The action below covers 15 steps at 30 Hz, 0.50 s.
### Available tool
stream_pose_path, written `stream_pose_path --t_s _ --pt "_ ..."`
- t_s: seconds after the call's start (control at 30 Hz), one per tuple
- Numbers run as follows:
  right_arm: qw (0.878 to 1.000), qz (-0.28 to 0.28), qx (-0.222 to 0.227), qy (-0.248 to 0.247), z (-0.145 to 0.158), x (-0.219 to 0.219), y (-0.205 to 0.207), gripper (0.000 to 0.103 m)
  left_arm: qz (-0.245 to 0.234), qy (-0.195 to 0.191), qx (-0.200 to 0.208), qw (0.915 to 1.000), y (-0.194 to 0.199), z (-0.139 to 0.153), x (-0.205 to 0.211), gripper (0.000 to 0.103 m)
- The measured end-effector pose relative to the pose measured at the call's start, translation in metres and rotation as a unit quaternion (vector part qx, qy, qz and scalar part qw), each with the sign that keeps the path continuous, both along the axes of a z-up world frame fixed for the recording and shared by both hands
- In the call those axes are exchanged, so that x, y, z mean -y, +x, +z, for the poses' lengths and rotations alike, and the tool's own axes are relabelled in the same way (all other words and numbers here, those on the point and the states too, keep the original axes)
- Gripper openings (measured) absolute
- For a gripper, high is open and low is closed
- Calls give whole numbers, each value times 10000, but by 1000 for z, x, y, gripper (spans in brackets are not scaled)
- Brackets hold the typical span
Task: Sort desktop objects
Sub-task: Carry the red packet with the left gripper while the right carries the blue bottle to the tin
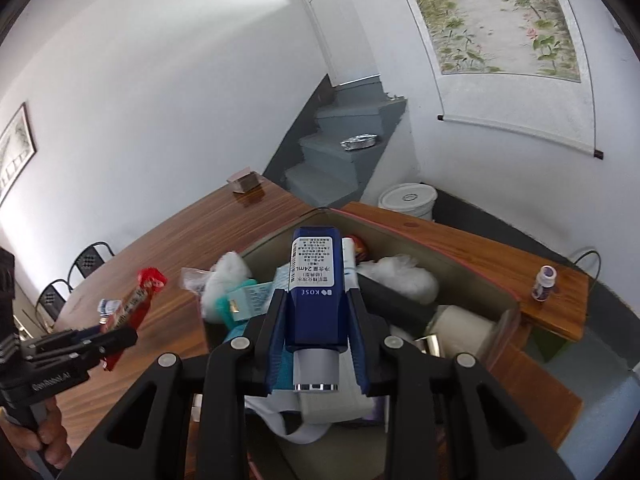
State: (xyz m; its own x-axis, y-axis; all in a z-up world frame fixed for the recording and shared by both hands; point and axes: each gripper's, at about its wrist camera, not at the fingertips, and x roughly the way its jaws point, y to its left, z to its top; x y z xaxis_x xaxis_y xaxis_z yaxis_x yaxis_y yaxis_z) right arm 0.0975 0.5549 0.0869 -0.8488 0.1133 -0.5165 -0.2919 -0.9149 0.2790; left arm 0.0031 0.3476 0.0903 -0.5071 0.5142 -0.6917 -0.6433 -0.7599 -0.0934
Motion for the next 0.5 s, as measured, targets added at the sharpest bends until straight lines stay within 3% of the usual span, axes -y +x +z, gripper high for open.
stream_pose_path --t_s 0.5 --pt "9998 -59 129 128 -7 -16 6 32 -787 238 193 9964 -3 1 -89 36"
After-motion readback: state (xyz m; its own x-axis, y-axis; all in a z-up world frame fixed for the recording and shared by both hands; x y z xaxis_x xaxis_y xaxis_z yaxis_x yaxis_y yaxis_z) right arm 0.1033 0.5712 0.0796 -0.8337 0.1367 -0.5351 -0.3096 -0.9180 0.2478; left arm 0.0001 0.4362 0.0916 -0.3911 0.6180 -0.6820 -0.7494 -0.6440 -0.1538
